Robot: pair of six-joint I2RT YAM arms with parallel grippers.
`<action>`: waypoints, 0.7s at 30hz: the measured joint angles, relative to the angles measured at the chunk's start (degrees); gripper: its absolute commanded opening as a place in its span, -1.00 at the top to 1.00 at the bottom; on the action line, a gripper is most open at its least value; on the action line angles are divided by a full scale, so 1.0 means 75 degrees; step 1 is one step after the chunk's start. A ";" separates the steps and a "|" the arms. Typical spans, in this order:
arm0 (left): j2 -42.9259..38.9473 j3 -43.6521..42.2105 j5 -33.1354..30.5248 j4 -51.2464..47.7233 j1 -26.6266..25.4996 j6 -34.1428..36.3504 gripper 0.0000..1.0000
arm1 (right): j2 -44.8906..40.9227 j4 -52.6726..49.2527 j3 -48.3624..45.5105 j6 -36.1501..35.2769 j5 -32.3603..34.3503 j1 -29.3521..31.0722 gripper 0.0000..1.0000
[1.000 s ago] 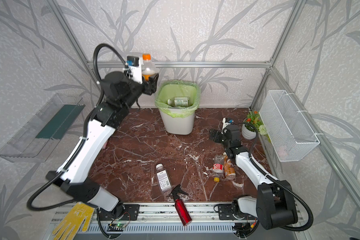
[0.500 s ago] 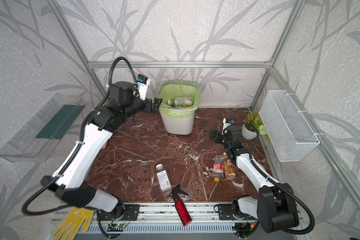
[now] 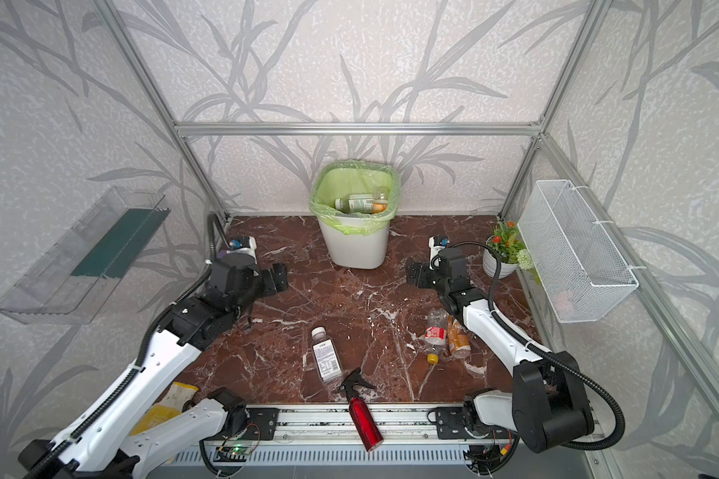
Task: Throw the plastic bottles in the bin
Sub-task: 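Lift the orange-cap bottle with the left gripper over the bin and release, then lower the left gripper onto the white-cap square bottle and close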
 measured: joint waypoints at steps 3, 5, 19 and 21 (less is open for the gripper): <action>0.0012 -0.0574 0.0326 -0.0504 0.0000 -0.1102 -0.78 | 0.0050 -0.0154 0.0000 -0.0029 0.0003 0.0012 -0.84; 0.0032 -0.0659 0.0539 -0.0714 -0.0050 -0.1629 -0.78 | 0.0125 -0.0157 0.0000 -0.0026 0.0003 0.0012 -0.84; 0.1338 -0.0883 0.1926 -0.0962 -0.1204 -0.2681 -0.86 | 0.0714 -0.0143 0.0000 -0.0023 -0.0058 0.0067 -0.84; 0.1451 -0.0883 0.2095 -0.0953 -0.1262 -0.2707 -0.86 | 0.0714 -0.0146 -0.0003 -0.0023 -0.0052 0.0067 -0.84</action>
